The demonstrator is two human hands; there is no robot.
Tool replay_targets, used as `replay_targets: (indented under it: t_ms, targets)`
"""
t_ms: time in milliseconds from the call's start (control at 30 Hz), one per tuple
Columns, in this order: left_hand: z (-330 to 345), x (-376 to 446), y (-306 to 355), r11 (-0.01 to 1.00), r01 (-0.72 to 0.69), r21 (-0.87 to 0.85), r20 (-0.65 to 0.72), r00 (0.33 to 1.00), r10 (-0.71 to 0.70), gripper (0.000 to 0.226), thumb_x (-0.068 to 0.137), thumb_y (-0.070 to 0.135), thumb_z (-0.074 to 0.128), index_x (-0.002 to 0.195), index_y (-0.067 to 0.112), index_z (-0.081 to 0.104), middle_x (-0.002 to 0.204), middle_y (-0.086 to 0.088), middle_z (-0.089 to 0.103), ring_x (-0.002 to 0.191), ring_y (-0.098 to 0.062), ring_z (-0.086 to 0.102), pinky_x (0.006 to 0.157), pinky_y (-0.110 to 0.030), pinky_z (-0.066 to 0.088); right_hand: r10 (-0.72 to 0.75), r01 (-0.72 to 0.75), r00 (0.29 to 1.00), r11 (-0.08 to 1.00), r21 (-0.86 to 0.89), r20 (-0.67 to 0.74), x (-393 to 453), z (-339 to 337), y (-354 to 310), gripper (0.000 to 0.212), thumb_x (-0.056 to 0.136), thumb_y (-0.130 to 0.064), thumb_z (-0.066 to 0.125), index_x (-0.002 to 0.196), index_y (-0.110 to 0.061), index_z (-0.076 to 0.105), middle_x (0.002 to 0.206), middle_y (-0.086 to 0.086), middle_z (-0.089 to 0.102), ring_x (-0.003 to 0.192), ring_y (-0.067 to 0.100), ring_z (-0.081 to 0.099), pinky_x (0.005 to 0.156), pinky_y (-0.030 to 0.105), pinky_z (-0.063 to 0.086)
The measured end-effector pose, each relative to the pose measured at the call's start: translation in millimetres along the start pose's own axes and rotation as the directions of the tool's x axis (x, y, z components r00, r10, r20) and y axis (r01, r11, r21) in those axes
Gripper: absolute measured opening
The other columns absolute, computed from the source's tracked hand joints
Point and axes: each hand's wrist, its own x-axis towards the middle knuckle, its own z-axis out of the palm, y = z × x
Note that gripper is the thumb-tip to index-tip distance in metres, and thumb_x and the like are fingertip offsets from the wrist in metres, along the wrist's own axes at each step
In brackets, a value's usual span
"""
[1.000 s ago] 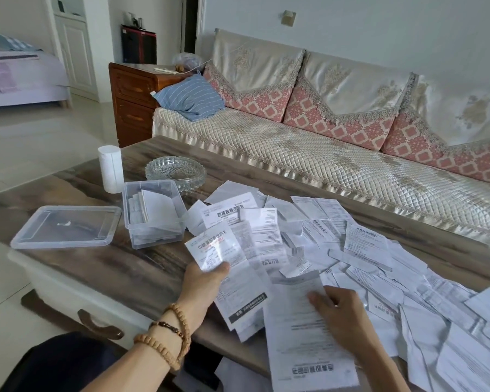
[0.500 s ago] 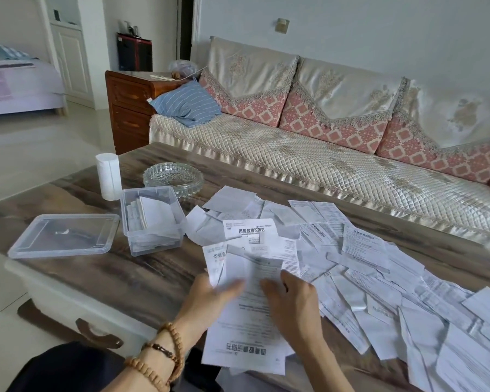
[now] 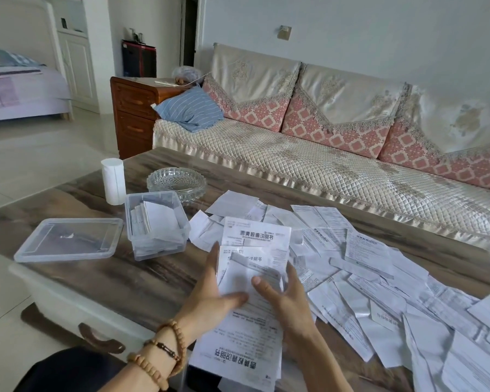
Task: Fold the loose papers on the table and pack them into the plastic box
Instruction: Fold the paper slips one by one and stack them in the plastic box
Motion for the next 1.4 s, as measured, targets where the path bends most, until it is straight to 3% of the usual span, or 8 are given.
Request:
replay_targets:
  t_ms: [167, 300, 433, 633, 767, 967, 1233, 1400]
  targets:
    - [-15.1, 11.6, 5.1, 0.991, -0.006, -0.133, -0.069, 0.998, -0.003, 0.084, 0.077, 0.004, 0.077, 0.143, 0.037, 0.037, 0.126, 0.01, 0.063, 0.115, -0.014, 0.061, 0.094, -0.043, 0.053, 0.257, -0.25, 0.957, 0.966, 0.062, -0.132, -3.0, -14.4, 9.9, 0.11, 0.058, -0.078, 0.071, 0.143, -0.015, 0.041, 0.128, 0.007, 0.063, 0.112, 0.026, 0.064, 0.101, 0.05, 0.047]
    - [-21.3, 15.7, 16.9, 0.991, 0.061, -0.117, 0.058, 0.997, -0.055, 0.05, 0.079, -0.001, 0.075, 0.119, 0.024, 0.057, 0.101, 0.005, 0.074, 0.097, -0.016, 0.07, 0.078, -0.034, 0.058, 0.252, -0.314, 0.94, 0.901, 0.299, 0.228, -9.6, -11.0, 14.3, 0.051, 0.085, -0.035, 0.071, 0.122, -0.002, 0.063, 0.12, 0.027, 0.065, 0.112, 0.044, 0.062, 0.102, 0.063, 0.042]
    - [-36.8, 23.0, 12.9, 0.976, 0.072, 0.205, 0.328, 0.934, -0.138, 0.042, 0.08, 0.016, 0.079, 0.117, 0.018, 0.058, 0.11, 0.001, 0.072, 0.103, -0.015, 0.068, 0.09, -0.039, 0.056, 0.107, -0.134, 0.986, 0.965, 0.226, 0.129, 11.1, -15.4, -2.8, 0.026, 0.07, -0.011, 0.079, 0.096, -0.008, 0.074, 0.104, 0.021, 0.072, 0.096, 0.041, 0.068, 0.086, 0.056, 0.054]
    - [-52.9, 44.0, 23.8, 0.809, -0.058, 0.585, 0.233, 0.967, -0.099, 0.051, 0.08, 0.036, 0.077, 0.122, 0.021, 0.053, 0.117, 0.01, 0.062, 0.109, -0.009, 0.058, 0.095, -0.03, 0.048, -0.039, 0.037, 0.991, 0.999, 0.011, 0.13, 26.1, -26.4, -12.7, 0.026, 0.066, -0.003, 0.082, 0.09, -0.001, 0.072, 0.089, 0.012, 0.074, 0.083, 0.027, 0.07, 0.073, 0.041, 0.057]
    - [-51.9, 40.6, 29.5, 0.999, -0.03, 0.04, 0.125, 0.992, 0.025, 0.036, 0.075, 0.0, 0.08, 0.106, 0.013, 0.066, 0.096, -0.005, 0.075, 0.093, -0.023, 0.069, 0.081, -0.034, 0.054, -0.033, 0.084, 0.968, 0.977, 0.198, -0.247, 30.3, -20.4, 5.4, 0.005, 0.079, 0.003, 0.071, 0.078, -0.002, 0.071, 0.077, 0.005, 0.067, 0.079, 0.023, 0.061, 0.069, 0.038, 0.05]
    - [-25.7, 13.7, -7.6, 0.831, 0.122, -0.542, -0.072, 0.979, -0.19, 0.035, 0.074, -0.005, 0.075, 0.107, 0.002, 0.067, 0.1, -0.017, 0.073, 0.095, -0.036, 0.068, 0.083, -0.046, 0.054, 0.191, 0.009, 0.943, 0.804, 0.594, -0.273, 17.6, 24.2, 23.4, 0.036, 0.083, 0.006, 0.067, 0.117, -0.005, 0.064, 0.095, 0.006, 0.073, 0.082, 0.02, 0.068, 0.064, 0.031, 0.054]
    - [-54.6, 25.1, -15.6, 0.984, 0.003, -0.178, -0.378, 0.923, -0.071, 0.015, 0.083, 0.006, 0.074, 0.089, 0.019, 0.07, 0.089, 0.001, 0.074, 0.087, -0.017, 0.07, 0.074, -0.031, 0.055, 0.045, 0.01, 0.988, 0.936, 0.351, -0.148, 10.2, -0.5, 34.1, 0.007, 0.07, -0.003, 0.079, 0.073, -0.008, 0.075, 0.081, 0.014, 0.073, 0.08, 0.028, 0.068, 0.08, 0.038, 0.053]
    - [-57.5, 27.0, -25.9, 0.993, 0.082, 0.089, -0.219, 0.974, -0.061, 0.02, 0.076, 0.02, 0.082, 0.092, 0.025, 0.072, 0.087, 0.006, 0.075, 0.085, -0.01, 0.07, 0.071, -0.027, 0.056, -0.027, 0.025, 0.999, 0.998, 0.06, 0.022, 11.1, -5.0, 33.8, 0.027, 0.065, -0.011, 0.081, 0.092, -0.009, 0.076, 0.093, 0.015, 0.075, 0.088, 0.031, 0.072, 0.077, 0.042, 0.058]
